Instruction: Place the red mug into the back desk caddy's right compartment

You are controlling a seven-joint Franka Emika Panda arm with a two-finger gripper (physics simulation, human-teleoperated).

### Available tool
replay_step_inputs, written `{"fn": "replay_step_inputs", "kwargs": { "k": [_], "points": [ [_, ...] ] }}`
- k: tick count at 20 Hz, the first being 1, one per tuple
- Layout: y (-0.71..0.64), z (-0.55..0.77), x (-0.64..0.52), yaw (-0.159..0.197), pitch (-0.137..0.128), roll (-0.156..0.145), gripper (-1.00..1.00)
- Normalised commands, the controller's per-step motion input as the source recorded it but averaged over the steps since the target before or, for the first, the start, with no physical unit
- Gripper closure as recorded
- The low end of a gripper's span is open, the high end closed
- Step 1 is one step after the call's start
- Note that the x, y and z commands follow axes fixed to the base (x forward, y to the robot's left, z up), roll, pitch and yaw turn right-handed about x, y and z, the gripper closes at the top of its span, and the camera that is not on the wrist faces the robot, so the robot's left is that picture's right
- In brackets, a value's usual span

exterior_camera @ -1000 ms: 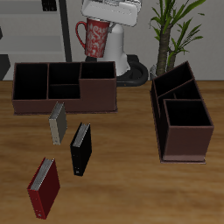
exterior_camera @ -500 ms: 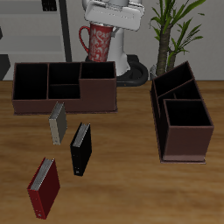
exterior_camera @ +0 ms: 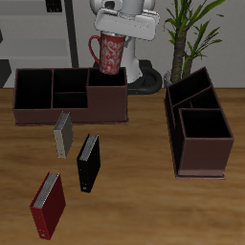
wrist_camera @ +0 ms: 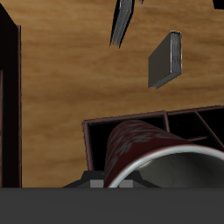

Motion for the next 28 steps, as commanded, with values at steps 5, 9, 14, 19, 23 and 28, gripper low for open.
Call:
{"fn": "replay_step_inputs", "kwargs": {
  "k": [5, 9, 14, 19, 23, 28],
  "points": [
    [-0.06, -0.12, 0.01, -0.012, 0.006, -0.009, 1.00],
    [-0.11, -0.19, 0.04, -0.035, 0.018, -0.027, 1.00],
    [0.04, -0.17, 0.00, -0.027, 0.024, 0.010, 1.00],
    [0.10, -0.16, 0.01, -0.024, 0.021, 0.016, 1.00],
    [0.00, -0.14, -0.03, -0.021, 0.007, 0.009, 1.00],
    [0.00, -0.11, -0.03, -0.005, -0.005, -0.003, 1.00]
  ]
}}
